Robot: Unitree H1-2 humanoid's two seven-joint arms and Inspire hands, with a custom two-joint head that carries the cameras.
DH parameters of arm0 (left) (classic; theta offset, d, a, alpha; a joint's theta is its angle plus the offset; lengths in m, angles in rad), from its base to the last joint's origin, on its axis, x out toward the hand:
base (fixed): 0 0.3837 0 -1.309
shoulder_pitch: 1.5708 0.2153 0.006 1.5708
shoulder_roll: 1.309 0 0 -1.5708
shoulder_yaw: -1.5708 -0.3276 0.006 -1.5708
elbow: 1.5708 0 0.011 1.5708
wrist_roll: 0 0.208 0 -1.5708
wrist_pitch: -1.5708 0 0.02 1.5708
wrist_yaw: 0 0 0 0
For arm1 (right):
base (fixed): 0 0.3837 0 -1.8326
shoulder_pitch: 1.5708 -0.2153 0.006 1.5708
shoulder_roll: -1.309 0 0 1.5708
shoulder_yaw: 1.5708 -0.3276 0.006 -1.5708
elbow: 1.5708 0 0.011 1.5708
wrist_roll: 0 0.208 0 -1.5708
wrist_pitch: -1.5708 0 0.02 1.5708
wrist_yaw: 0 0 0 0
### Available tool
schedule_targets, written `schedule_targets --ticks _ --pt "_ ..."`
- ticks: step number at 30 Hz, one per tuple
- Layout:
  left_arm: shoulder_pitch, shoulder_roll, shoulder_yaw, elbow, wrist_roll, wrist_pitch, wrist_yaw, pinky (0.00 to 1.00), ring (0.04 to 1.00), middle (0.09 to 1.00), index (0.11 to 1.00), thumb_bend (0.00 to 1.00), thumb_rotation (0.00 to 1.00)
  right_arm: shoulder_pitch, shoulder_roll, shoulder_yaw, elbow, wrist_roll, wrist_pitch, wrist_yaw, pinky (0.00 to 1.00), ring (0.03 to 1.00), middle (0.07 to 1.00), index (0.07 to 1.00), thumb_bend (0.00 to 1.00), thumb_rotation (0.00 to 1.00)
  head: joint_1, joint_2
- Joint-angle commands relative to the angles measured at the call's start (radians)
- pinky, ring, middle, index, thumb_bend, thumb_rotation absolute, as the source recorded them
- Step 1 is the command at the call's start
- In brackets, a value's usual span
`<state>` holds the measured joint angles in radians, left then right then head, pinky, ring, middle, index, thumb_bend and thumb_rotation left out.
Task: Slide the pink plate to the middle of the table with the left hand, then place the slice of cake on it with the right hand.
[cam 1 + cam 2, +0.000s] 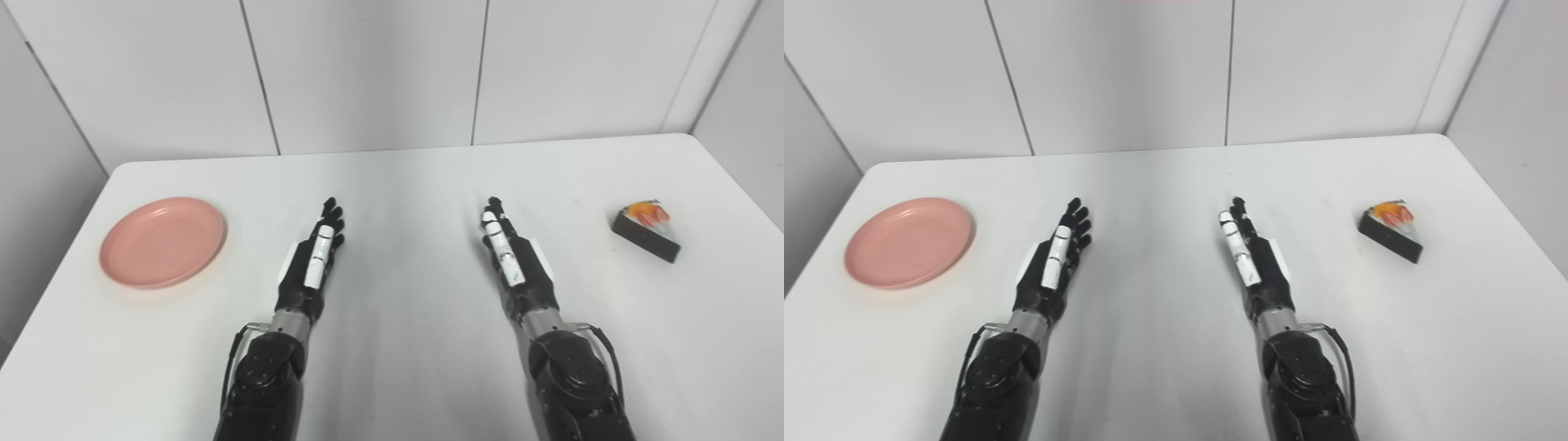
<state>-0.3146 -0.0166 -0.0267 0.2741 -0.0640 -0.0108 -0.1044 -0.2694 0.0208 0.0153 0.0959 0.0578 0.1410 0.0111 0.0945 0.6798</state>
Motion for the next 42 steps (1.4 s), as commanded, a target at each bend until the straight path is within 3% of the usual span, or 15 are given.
schedule_targets --ticks 1,4,8,13,17,20,25,28,37,42 --pt "-0.025 -0.017 0.008 0.001 0.002 -0.024 0.025 1.00 1.000 1.000 1.000 0.62 1.00 -0.028 -0.012 -0.004 -0.028 0.003 -0.028 0.015 1.00 0.985 1.000 1.000 0.50 0.91 0.001 -0.001" --pt "-0.043 -0.030 0.028 0.019 -0.009 -0.066 0.043 1.00 1.000 1.000 1.000 0.63 1.00 -0.019 -0.022 -0.016 -0.032 0.021 -0.027 0.024 1.00 0.989 1.000 1.000 0.48 0.91 0.084 -0.039" --pt "-0.088 -0.033 0.076 0.067 -0.019 -0.143 0.084 1.00 1.000 1.000 1.000 0.62 1.00 -0.012 -0.042 -0.020 -0.020 0.030 -0.062 0.047 1.00 0.995 1.000 1.000 0.47 0.90 0.135 -0.067" --pt "-0.139 -0.014 0.124 0.083 -0.028 -0.178 0.112 1.00 1.000 1.000 1.000 0.64 1.00 -0.013 -0.028 -0.056 0.013 0.075 -0.104 0.049 0.99 0.975 0.980 0.983 0.44 0.73 0.178 -0.099" --pt "-0.177 -0.003 0.165 0.082 -0.039 -0.189 0.151 1.00 0.995 0.991 0.998 0.65 1.00 -0.023 -0.023 -0.070 0.054 0.098 -0.138 0.058 0.98 0.964 0.973 0.980 0.42 0.72 0.196 -0.116" --pt "-0.199 0.013 0.189 0.092 -0.031 -0.202 0.181 1.00 0.963 0.966 0.978 0.65 1.00 -0.022 -0.016 -0.077 0.060 0.101 -0.154 0.046 0.95 0.943 0.960 0.956 0.43 0.65 0.201 -0.125" --pt "-0.232 0.052 0.244 0.107 -0.048 -0.227 0.226 0.98 0.915 0.923 0.935 0.67 1.00 -0.025 -0.021 -0.071 0.074 0.097 -0.163 0.057 0.97 0.962 0.975 0.972 0.43 0.70 0.211 -0.143" --pt "-0.249 0.074 0.275 0.126 -0.067 -0.240 0.238 0.94 0.890 0.890 0.902 0.68 1.00 -0.027 -0.025 -0.071 0.088 0.101 -0.182 0.068 0.98 0.970 0.987 0.988 0.40 0.75 0.212 -0.144" --pt "-0.290 0.149 0.342 0.187 -0.056 -0.271 0.318 0.75 0.753 0.757 0.759 0.67 1.00 -0.033 -0.018 -0.089 0.116 0.112 -0.211 0.063 0.96 0.944 0.959 0.955 0.42 0.66 0.232 -0.159" --pt "-0.296 0.199 0.361 0.213 -0.059 -0.294 0.341 0.72 0.736 0.741 0.742 0.65 1.00 -0.024 -0.024 -0.091 0.099 0.108 -0.195 0.061 0.96 0.943 0.952 0.948 0.41 0.64 0.242 -0.164"
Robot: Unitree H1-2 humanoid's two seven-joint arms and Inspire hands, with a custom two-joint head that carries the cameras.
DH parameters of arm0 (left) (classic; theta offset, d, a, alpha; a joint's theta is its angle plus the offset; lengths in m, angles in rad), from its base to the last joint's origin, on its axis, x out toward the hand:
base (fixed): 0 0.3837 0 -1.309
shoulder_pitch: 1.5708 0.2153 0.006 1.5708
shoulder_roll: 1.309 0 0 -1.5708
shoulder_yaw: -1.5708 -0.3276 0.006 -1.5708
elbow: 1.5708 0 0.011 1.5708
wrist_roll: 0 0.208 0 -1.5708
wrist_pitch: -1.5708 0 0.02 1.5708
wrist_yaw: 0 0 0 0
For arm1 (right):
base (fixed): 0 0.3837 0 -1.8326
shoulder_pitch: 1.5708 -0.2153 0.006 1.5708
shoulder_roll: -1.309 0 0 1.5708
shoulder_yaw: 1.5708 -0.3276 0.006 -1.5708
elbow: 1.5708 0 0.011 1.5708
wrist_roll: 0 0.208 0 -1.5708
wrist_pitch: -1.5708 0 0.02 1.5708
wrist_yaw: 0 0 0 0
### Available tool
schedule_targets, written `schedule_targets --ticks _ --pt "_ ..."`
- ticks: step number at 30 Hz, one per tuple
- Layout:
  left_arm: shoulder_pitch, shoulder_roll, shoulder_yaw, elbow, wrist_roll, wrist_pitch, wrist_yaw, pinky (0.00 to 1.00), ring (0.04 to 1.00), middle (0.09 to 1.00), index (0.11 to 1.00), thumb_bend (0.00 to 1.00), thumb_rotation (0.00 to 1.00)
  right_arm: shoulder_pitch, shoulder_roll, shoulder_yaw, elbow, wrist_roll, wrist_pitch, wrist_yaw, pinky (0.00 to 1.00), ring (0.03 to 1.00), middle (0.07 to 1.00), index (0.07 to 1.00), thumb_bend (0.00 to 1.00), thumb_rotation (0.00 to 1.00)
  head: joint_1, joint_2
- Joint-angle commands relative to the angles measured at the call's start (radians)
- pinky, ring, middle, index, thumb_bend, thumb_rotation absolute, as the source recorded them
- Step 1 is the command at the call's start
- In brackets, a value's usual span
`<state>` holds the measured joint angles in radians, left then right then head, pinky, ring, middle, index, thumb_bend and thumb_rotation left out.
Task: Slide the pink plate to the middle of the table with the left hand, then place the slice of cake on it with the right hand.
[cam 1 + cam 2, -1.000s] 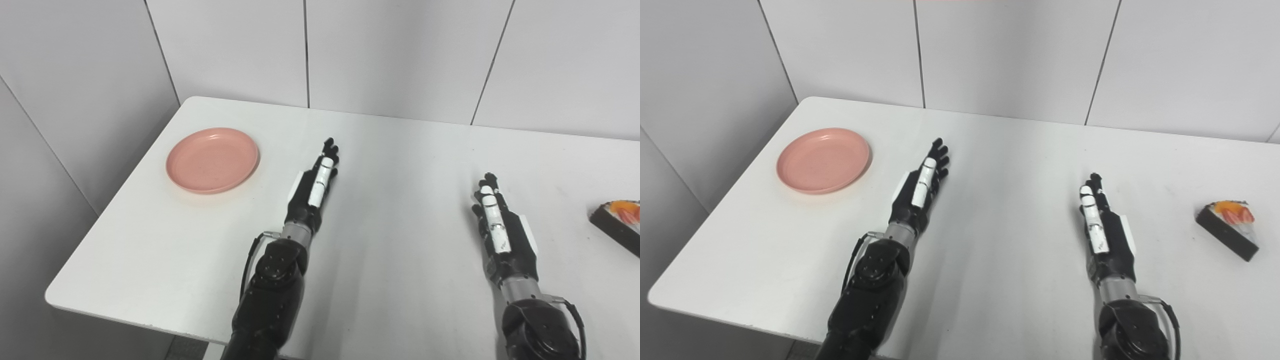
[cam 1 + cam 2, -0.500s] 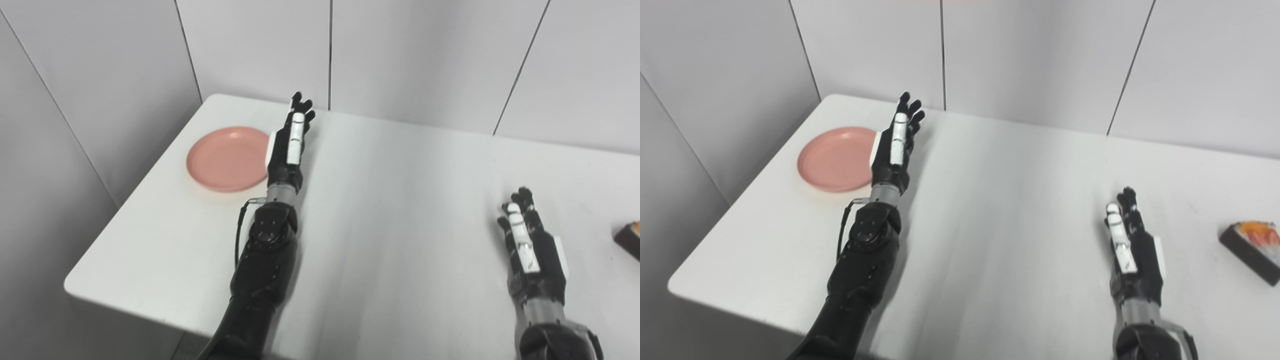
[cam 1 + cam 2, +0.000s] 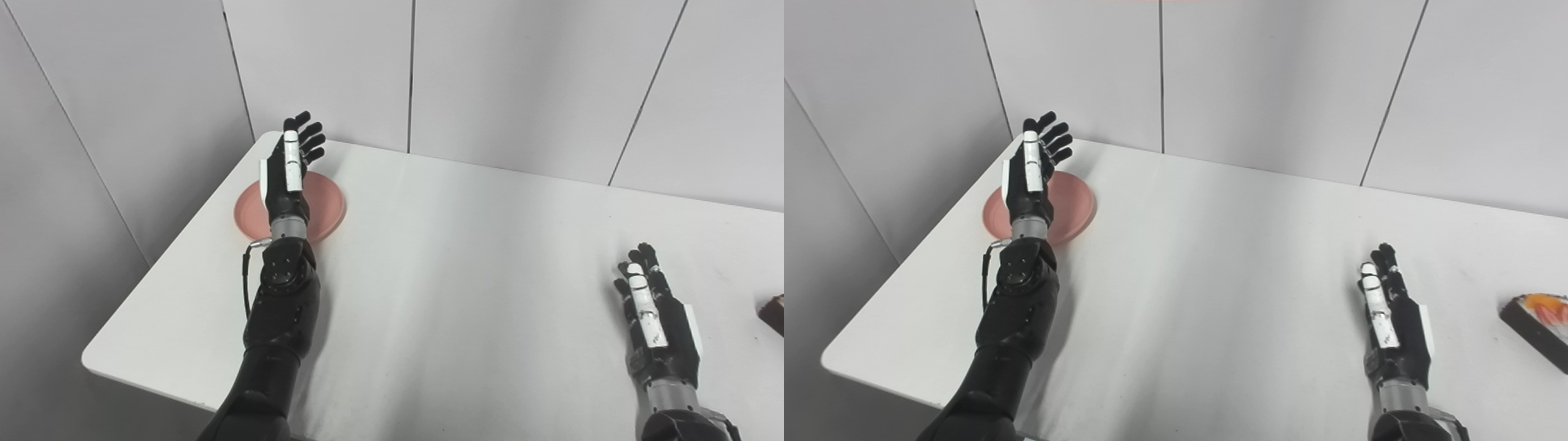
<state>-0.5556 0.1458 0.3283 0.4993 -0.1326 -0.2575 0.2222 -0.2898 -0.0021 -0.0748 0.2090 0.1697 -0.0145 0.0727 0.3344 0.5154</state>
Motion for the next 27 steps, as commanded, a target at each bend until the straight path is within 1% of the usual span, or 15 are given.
schedule_targets --ticks 1,4,5,7,8,11,13,18,21,24,27 --pt "-0.055 0.045 0.012 -0.009 0.007 -0.048 0.020 0.72 0.735 0.740 0.741 0.64 1.00 -0.003 -0.004 0.001 -0.017 -0.009 -0.037 -0.002 0.96 0.942 0.953 0.950 0.41 0.65 0.004 -0.001" --pt "-0.056 0.062 0.026 0.002 -0.004 -0.049 0.023 0.70 0.721 0.733 0.733 0.65 1.00 -0.002 -0.006 0.001 -0.020 -0.006 -0.033 0.000 0.96 0.945 0.954 0.951 0.44 0.64 0.008 0.000" --pt "-0.056 0.072 0.031 0.012 0.003 -0.050 0.032 0.68 0.709 0.725 0.726 0.64 1.00 -0.001 -0.010 0.004 -0.024 -0.006 -0.033 0.004 0.96 0.953 0.961 0.962 0.41 0.66 0.010 -0.001" --pt "-0.056 0.089 0.039 0.027 0.009 -0.045 0.043 0.67 0.702 0.720 0.723 0.63 1.00 0.001 -0.012 0.006 -0.029 -0.010 -0.031 0.003 0.97 0.958 0.966 0.968 0.39 0.67 0.012 -0.001" --pt "-0.056 0.098 0.042 0.032 0.006 -0.037 0.047 0.68 0.705 0.719 0.722 0.64 1.00 0.002 -0.012 0.005 -0.031 -0.012 -0.028 -0.002 0.96 0.949 0.955 0.953 0.40 0.65 0.013 0.000" --pt "-0.056 0.115 0.053 0.047 -0.004 -0.029 0.055 0.66 0.697 0.715 0.723 0.63 1.00 0.003 -0.011 0.004 -0.036 -0.014 -0.021 -0.010 0.94 0.936 0.944 0.940 0.41 0.64 0.015 -0.001" --pt "-0.061 0.132 0.060 0.073 -0.004 -0.029 0.066 0.66 0.691 0.708 0.718 0.62 1.00 0.004 -0.010 0.005 -0.040 -0.016 -0.021 -0.009 0.94 0.940 0.947 0.944 0.40 0.64 0.015 -0.001" --pt "-0.062 0.162 0.071 0.113 -0.010 -0.040 0.078 0.71 0.699 0.706 0.716 0.64 1.00 0.003 -0.015 0.009 -0.038 -0.020 -0.031 0.000 0.96 0.954 0.963 0.958 0.36 0.68 0.018 -0.001" --pt "-0.062 0.177 0.078 0.139 -0.016 -0.050 0.075 0.72 0.700 0.708 0.716 0.65 1.00 0.002 -0.012 0.005 -0.033 -0.018 -0.039 -0.004 0.95 0.942 0.952 0.943 0.37 0.65 0.019 -0.001" --pt "-0.064 0.191 0.083 0.166 -0.018 -0.042 0.087 0.71 0.692 0.698 0.708 0.65 1.00 0.001 -0.008 -0.001 -0.028 -0.009 -0.046 -0.003 0.95 0.939 0.948 0.934 0.38 0.61 0.020 0.000" --pt "-0.065 0.202 0.088 0.192 -0.023 -0.043 0.094 0.73 0.700 0.702 0.708 0.64 1.00 0.003 -0.012 0.002 -0.032 -0.009 -0.045 0.005 0.95 0.941 0.951 0.942 0.38 0.63 0.019 0.001"
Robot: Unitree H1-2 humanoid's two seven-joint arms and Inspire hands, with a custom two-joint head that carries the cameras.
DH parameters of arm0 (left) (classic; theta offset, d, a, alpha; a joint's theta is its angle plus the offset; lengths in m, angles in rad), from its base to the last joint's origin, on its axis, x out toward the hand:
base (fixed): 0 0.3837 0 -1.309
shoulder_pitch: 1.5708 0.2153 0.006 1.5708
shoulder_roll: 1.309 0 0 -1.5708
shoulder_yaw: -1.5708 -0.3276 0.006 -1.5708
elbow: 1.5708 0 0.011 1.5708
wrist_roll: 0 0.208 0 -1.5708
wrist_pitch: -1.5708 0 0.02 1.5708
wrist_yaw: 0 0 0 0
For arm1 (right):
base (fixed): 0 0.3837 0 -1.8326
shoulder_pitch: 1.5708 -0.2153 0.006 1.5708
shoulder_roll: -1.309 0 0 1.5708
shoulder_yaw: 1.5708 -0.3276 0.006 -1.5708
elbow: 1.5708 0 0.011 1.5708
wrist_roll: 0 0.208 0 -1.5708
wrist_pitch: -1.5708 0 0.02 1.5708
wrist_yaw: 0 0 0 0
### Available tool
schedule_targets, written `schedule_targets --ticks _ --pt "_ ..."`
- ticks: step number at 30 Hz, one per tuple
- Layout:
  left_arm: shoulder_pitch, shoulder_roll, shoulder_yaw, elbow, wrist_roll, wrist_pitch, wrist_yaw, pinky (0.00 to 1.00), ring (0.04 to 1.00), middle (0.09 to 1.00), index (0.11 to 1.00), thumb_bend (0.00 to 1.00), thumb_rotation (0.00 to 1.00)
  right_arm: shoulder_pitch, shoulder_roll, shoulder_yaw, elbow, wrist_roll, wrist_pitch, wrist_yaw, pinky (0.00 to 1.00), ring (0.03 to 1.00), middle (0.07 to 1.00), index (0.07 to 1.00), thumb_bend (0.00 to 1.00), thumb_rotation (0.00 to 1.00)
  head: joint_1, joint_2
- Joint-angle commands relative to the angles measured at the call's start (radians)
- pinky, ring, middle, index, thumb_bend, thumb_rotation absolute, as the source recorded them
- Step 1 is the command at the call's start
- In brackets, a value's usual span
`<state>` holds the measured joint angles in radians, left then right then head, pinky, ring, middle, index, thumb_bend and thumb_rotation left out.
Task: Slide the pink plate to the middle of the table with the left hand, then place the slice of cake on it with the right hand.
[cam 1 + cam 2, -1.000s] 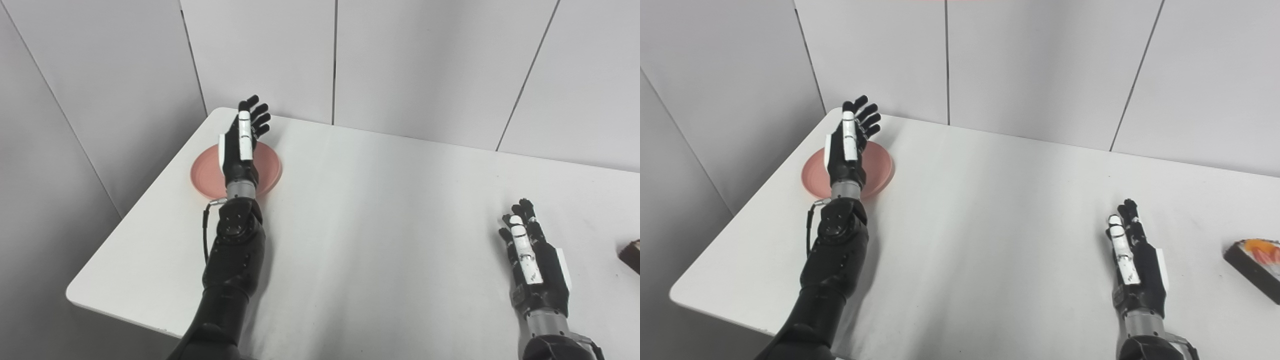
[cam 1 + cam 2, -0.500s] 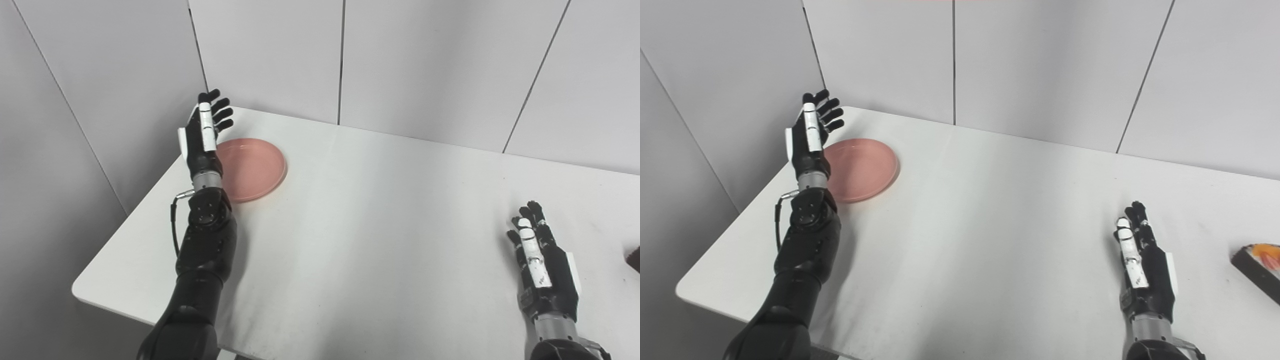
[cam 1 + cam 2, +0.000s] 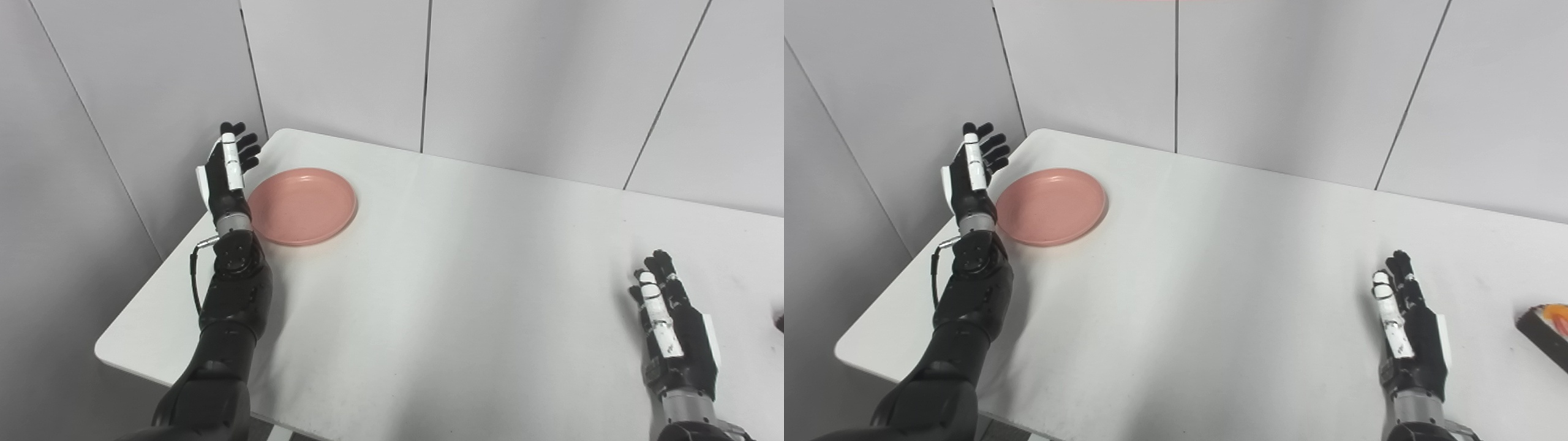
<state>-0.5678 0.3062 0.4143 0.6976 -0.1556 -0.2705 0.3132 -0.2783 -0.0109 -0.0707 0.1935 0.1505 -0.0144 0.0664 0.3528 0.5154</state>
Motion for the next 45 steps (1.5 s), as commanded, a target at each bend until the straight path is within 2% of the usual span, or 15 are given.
schedule_targets --ticks 1,4,9,15,21,25,29,35,45 --pt "-0.053 0.044 0.003 -0.001 -0.002 -0.032 0.003 0.73 0.700 0.703 0.710 0.64 1.00 -0.008 -0.003 -0.003 -0.017 0.012 -0.042 0.011 0.94 0.939 0.950 0.939 0.38 0.63 0.000 0.001" --pt "-0.051 0.048 0.007 0.013 -0.012 -0.031 -0.002 0.73 0.698 0.703 0.711 0.64 1.00 -0.006 0.001 -0.005 -0.024 0.014 -0.035 0.006 0.94 0.935 0.946 0.936 0.39 0.60 -0.001 0.002" --pt "-0.054 0.052 0.010 0.038 -0.036 -0.037 -0.013 0.73 0.719 0.722 0.728 0.65 1.00 -0.008 -0.004 0.000 -0.023 0.008 -0.036 0.011 0.95 0.946 0.955 0.950 0.36 0.65 0.000 0.004" --pt "-0.059 0.056 0.007 0.062 -0.042 -0.027 -0.007 0.73 0.735 0.737 0.742 0.66 1.00 -0.006 0.000 -0.005 -0.028 0.011 -0.032 0.002 0.94 0.939 0.948 0.937 0.37 0.61 0.001 0.006" --pt "-0.069 0.055 0.012 0.088 -0.059 -0.022 -0.012 0.73 0.753 0.742 0.740 0.61 1.00 -0.005 0.000 -0.005 -0.030 0.013 -0.031 0.004 0.93 0.931 0.944 0.935 0.37 0.60 0.001 0.007" --pt "-0.069 0.061 -0.008 0.105 -0.050 -0.015 -0.020 0.77 0.774 0.756 0.752 0.61 1.00 -0.005 0.000 -0.005 -0.031 0.012 -0.032 0.003 0.94 0.935 0.946 0.937 0.37 0.60 0.000 0.007" --pt "-0.061 0.063 -0.024 0.104 -0.061 0.008 -0.061 0.81 0.804 0.785 0.781 0.64 1.00 -0.005 0.003 -0.007 -0.030 0.010 -0.037 -0.002 0.94 0.931 0.941 0.929 0.38 0.59 0.001 0.008" --pt "-0.058 0.059 -0.039 0.119 -0.068 0.004 -0.109 0.91 0.861 0.832 0.831 0.67 1.00 -0.010 -0.002 -0.007 -0.019 0.013 -0.045 0.006 0.94 0.934 0.943 0.934 0.38 0.61 0.000 0.009" --pt "-0.066 0.055 -0.060 0.159 -0.055 -0.012 -0.115 0.92 0.883 0.857 0.858 0.66 1.00 -0.010 0.001 -0.005 -0.025 0.001 -0.036 -0.004 0.92 0.916 0.927 0.916 0.40 0.61 0.000 0.007"
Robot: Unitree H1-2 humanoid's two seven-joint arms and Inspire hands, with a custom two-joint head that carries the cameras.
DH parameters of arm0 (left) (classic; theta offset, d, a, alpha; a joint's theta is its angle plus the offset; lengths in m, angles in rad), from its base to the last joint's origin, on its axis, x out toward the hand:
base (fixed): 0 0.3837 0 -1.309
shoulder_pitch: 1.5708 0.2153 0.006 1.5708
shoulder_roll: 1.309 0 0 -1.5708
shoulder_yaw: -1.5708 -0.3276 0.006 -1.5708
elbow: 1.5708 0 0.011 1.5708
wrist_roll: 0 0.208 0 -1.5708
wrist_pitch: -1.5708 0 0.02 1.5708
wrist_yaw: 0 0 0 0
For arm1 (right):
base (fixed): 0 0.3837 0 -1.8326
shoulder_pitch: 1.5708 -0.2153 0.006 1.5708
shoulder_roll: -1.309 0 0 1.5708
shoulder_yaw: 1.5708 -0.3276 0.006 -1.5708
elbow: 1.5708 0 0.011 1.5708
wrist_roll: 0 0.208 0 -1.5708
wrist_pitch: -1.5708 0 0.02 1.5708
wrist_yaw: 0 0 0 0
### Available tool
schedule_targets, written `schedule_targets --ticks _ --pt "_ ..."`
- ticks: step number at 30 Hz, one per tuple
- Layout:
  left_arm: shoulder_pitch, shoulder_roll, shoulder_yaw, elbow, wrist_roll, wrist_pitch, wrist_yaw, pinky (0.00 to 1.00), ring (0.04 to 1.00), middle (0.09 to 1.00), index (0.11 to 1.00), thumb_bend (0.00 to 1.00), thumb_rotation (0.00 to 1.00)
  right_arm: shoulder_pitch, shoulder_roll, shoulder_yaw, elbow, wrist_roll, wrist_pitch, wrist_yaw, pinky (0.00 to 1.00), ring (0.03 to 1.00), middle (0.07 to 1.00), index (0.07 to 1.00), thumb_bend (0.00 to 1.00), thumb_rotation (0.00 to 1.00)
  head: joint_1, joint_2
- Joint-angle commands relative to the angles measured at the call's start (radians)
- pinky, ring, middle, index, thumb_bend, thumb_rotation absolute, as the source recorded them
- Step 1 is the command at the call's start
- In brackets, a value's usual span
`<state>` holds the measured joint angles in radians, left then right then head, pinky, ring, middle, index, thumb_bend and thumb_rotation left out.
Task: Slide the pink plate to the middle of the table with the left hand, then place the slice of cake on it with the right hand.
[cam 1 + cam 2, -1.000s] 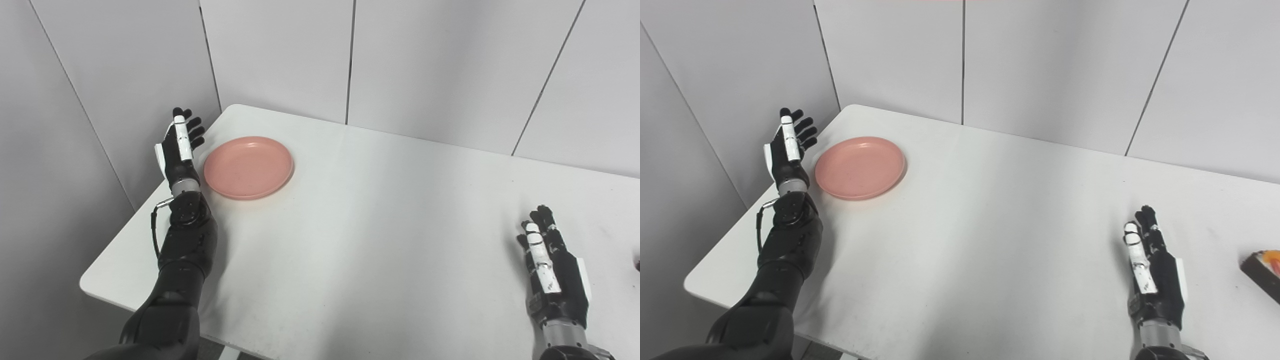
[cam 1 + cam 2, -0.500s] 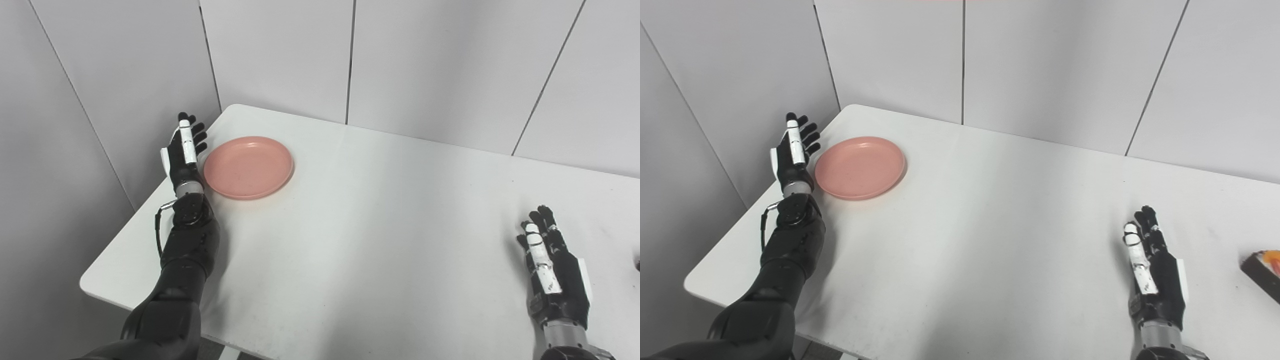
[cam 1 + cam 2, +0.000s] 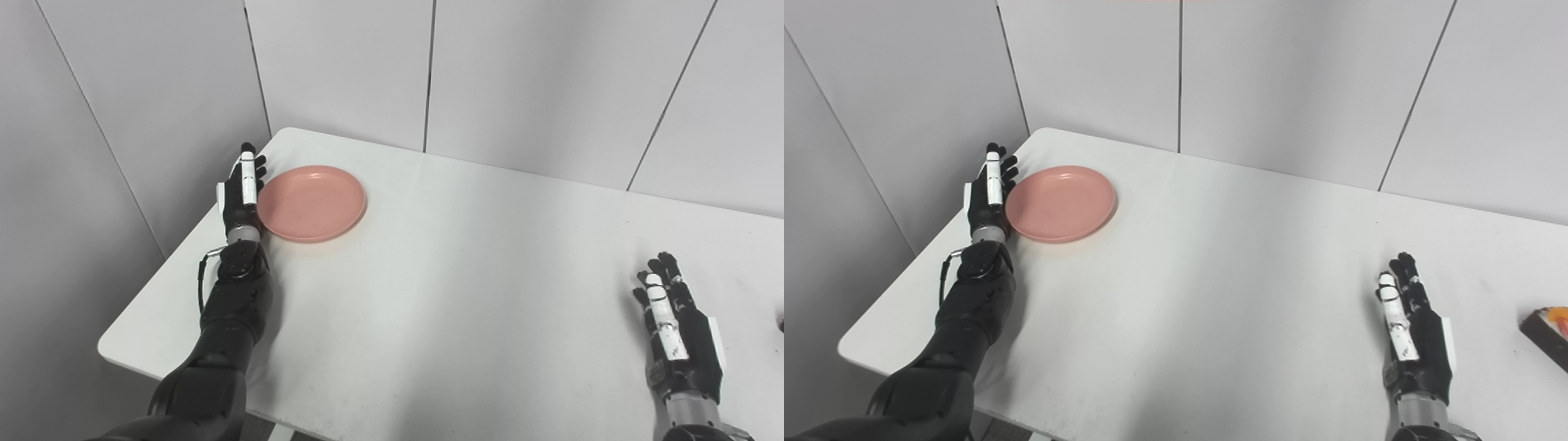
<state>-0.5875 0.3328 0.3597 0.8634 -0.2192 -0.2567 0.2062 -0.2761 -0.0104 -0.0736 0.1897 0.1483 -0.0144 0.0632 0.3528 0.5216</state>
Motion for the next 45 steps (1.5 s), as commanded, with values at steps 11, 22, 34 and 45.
schedule_targets --ticks 11,22,34,45 --pt "-0.052 0.027 -0.032 0.022 -0.003 0.001 -0.066 0.99 0.904 0.869 0.872 0.67 1.00 -0.014 0.003 -0.002 -0.024 0.012 -0.028 -0.001 0.93 0.922 0.932 0.927 0.37 0.60 -0.003 -0.002" --pt "-0.049 -0.004 -0.033 -0.002 -0.089 0.046 -0.187 0.96 0.895 0.865 0.865 0.69 1.00 -0.012 0.007 0.002 -0.037 0.007 -0.010 -0.006 0.94 0.927 0.934 0.933 0.39 0.59 -0.012 -0.003" --pt "-0.039 -0.032 -0.051 -0.031 -0.128 0.075 -0.297 0.87 0.850 0.820 0.820 0.69 1.00 -0.015 0.005 0.002 -0.023 0.011 -0.019 -0.001 0.94 0.923 0.934 0.931 0.39 0.59 -0.016 0.001" --pt "-0.024 -0.063 -0.080 -0.080 -0.118 0.102 -0.340 0.87 0.851 0.826 0.822 0.67 1.00 -0.015 0.012 0.000 -0.029 0.013 -0.015 -0.007 0.93 0.918 0.929 0.929 0.41 0.58 -0.028 0.007"
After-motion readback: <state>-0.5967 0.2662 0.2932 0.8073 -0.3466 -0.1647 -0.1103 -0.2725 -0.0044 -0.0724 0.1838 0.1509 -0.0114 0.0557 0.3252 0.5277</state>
